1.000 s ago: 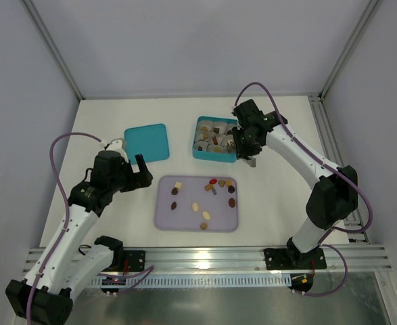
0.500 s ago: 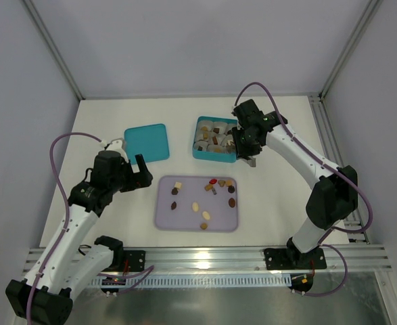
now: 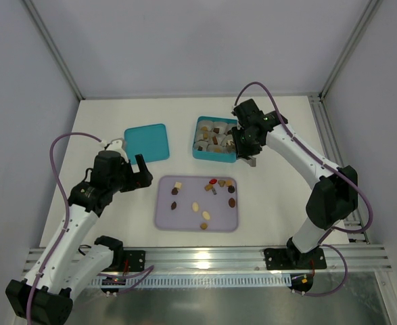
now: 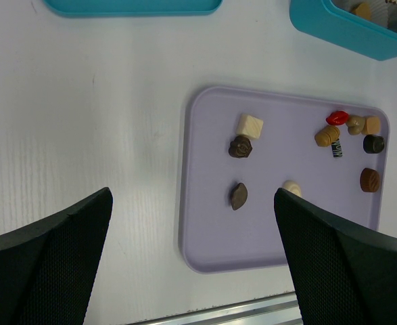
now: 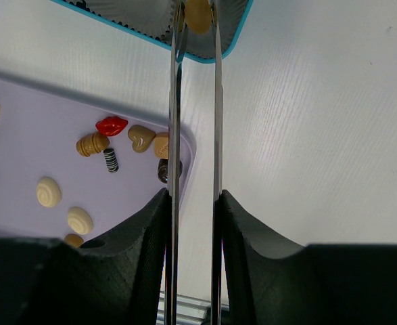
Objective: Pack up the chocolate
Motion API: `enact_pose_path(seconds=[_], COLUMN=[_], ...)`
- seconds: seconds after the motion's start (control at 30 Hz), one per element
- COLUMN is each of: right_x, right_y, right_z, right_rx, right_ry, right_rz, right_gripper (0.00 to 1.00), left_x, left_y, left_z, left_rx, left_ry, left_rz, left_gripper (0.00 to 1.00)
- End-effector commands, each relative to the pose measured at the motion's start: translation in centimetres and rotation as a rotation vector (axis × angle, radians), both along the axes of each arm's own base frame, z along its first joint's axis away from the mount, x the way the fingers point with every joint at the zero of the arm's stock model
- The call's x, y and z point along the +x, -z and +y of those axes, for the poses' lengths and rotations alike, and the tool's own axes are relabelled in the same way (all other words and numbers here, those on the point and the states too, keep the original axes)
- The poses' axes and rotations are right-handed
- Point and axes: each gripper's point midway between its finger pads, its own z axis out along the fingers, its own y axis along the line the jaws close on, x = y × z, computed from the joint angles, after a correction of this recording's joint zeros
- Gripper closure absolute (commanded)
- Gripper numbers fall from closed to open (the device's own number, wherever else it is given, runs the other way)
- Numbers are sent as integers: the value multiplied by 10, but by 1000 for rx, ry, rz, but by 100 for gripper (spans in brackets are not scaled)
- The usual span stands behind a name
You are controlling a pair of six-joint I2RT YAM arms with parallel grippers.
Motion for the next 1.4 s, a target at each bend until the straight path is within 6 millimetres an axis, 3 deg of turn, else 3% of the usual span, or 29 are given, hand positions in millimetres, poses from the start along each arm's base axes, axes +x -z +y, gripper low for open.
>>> enact_pose_path(seconds=[0.0, 1.37], right_x=[9, 8], right_y=[-31, -38], right_z=[3, 1], right_rx=[38, 39], right_ry=[-14, -16], right_rz=[-85, -101], right_gripper=[63, 62], left_x=[3, 3], left_y=[-6, -6], left_z=[-1, -1], left_rx=[-2, -2], left_ry=[1, -1], left_rz=[-24, -22], left_gripper=[0, 0])
